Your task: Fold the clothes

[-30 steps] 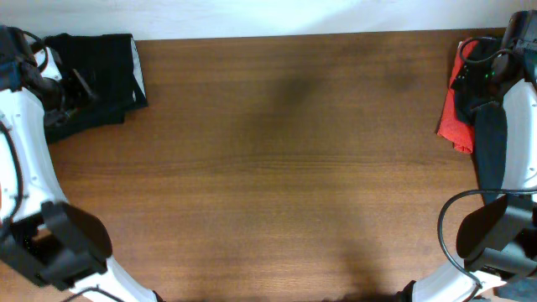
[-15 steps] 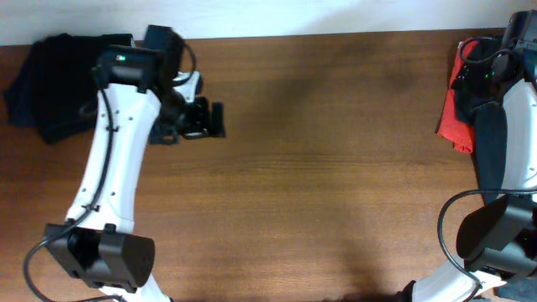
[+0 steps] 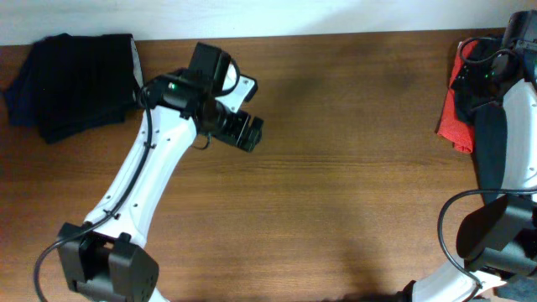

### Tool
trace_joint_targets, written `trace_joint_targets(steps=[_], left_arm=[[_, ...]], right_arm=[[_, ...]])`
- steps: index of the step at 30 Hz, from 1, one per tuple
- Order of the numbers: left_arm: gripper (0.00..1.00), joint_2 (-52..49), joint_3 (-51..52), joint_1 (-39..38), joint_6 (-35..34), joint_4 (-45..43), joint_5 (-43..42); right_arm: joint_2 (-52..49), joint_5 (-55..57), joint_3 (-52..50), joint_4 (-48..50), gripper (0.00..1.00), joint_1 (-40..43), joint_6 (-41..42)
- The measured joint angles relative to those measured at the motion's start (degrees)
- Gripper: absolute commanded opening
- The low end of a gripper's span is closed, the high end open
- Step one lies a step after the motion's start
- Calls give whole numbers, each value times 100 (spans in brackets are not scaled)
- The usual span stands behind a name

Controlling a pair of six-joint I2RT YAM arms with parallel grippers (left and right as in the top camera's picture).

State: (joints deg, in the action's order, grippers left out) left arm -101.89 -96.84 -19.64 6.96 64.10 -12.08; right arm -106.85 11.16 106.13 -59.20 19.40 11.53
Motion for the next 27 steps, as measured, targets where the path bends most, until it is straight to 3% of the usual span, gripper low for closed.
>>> trace_joint_targets(steps=[7,10,12,16,27], left_arm=[[99,1915,3956,398,511,-3440,-9],[99,3578,5869,688,588,-5263,-13],[99,5165,7152,903,597,-5965,-11],[99,7571,8526,1241,614,-6465,9],[99,9809,9525,1943,614,-6546,37]], right_arm=[[0,17,4,7,99,0,0],[0,17,7,-2,99,0,2],[-4,17,7,2,99,0,0],[-4,20,7,4,99,0,2],[-4,20,7,-2,99,0,-2]])
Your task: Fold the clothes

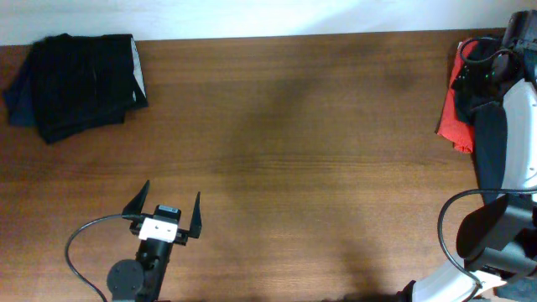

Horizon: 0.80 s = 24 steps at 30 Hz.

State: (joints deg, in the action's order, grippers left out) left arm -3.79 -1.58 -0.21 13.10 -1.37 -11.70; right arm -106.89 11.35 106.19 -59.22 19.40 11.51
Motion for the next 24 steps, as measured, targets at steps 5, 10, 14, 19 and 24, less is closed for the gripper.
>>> trace_joint_targets(steps=[5,10,14,19,24], left_arm=[[99,302,76,94,-2,407,286],[99,302,85,330,-4,514,470],[99,302,85,330,-4,514,470],[99,302,85,330,-4,514,470],[99,302,85,330,-4,514,470]], right_arm=[[0,0,0,4,99,0,4],[0,0,0,2,99,0,0],[0,-2,0,2,99,0,2],[0,0,0,2,99,0,2],[0,0,0,2,99,0,0]])
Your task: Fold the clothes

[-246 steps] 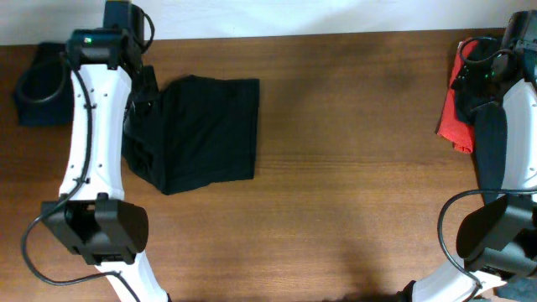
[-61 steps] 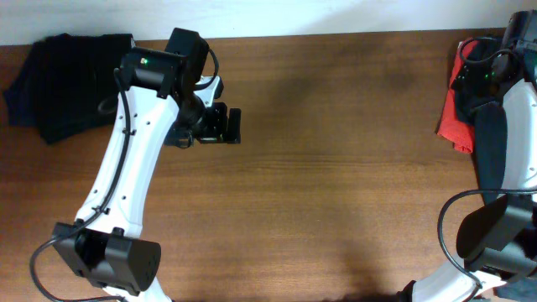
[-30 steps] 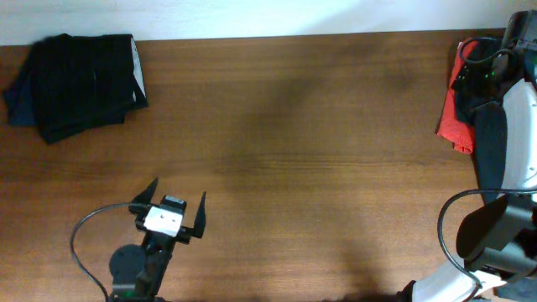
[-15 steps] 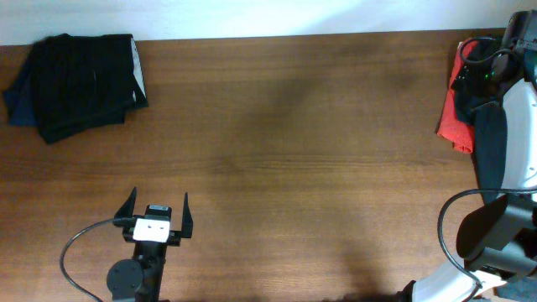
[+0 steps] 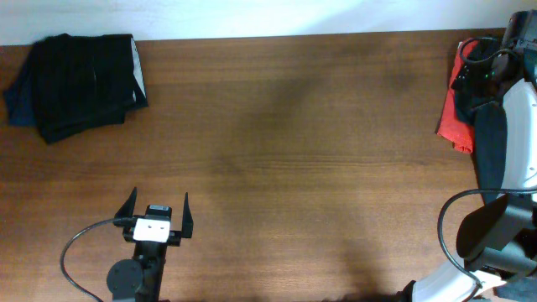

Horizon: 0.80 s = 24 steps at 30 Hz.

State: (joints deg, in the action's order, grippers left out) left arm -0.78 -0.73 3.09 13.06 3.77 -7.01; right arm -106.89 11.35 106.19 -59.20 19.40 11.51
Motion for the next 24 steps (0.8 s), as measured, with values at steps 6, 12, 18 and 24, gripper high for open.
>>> trace_joint_targets(steps=[6,12,18,24], left_arm=[[99,0,0,0,0,0,0],[99,0,0,0,0,0,0],[99,0,0,0,0,2,4],[99,0,0,0,0,4,22]], right_arm=[[0,-2,0,0,99,0,2],[83,0,-2,-4,99,0,4],[1150,2,-2,-15,99,-210,2],[2638,116,0,-122,99,-1307,-15]])
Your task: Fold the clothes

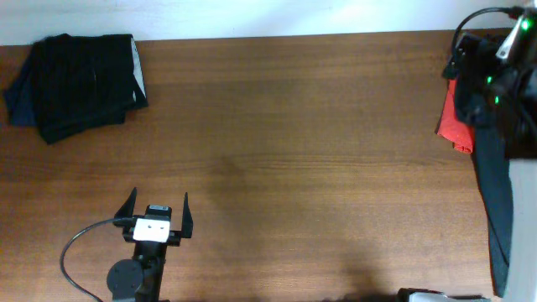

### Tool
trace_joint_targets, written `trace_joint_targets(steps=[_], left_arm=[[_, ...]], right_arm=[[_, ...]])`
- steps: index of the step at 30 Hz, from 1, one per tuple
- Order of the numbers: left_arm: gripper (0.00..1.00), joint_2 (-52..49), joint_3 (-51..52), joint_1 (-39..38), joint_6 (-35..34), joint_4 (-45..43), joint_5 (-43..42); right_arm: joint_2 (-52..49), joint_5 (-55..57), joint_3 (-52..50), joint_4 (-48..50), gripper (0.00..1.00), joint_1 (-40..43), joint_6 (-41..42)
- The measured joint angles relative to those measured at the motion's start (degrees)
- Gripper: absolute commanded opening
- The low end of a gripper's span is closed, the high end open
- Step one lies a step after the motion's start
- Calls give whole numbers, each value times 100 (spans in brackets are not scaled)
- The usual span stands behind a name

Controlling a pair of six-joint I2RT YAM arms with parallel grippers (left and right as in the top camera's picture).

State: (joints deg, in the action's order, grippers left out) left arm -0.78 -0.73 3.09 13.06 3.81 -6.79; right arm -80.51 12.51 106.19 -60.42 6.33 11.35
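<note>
A folded stack of dark clothes (80, 82) lies at the table's back left corner. At the right edge lies a red garment (451, 124), partly covered by my right arm (497, 92). The right arm's end sits over the garment's upper part, and its fingers are hidden among dark parts and cables. My left gripper (158, 204) rests near the front left of the table, far from both piles. It is open, with nothing between its fingers (185, 211).
The brown wooden table (302, 168) spans the view, its back edge meeting a white wall. A black cable (80, 243) loops beside the left arm's base at the front.
The right arm has changed pose at the red garment: it looks larger and nearer the camera and covers more of the right edge. The left gripper has not moved.
My left gripper was next to the folded dark stack at the back left. It then stood open at the front left, drew slightly nearer the front edge, and stays there. The right arm stayed at the red garment throughout and now stands differently over it.
</note>
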Motion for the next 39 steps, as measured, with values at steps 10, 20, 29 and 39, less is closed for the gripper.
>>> trace_joint_targets(steps=[10,20,29,39], left_arm=[[99,11,0,0,0,2,24],[99,15,0,0,0,2,24],[99,15,0,0,0,2,24],[99,15,0,0,0,2,24]], right_arm=[[3755,-1067,-3663,2111,99,-44,92],[7499,-1565,-8837,5040,99,-575,109],[7962,-1532,-10284,6260,99,-581,216],[7967,-1384,-10559,6411,99,-586,216]])
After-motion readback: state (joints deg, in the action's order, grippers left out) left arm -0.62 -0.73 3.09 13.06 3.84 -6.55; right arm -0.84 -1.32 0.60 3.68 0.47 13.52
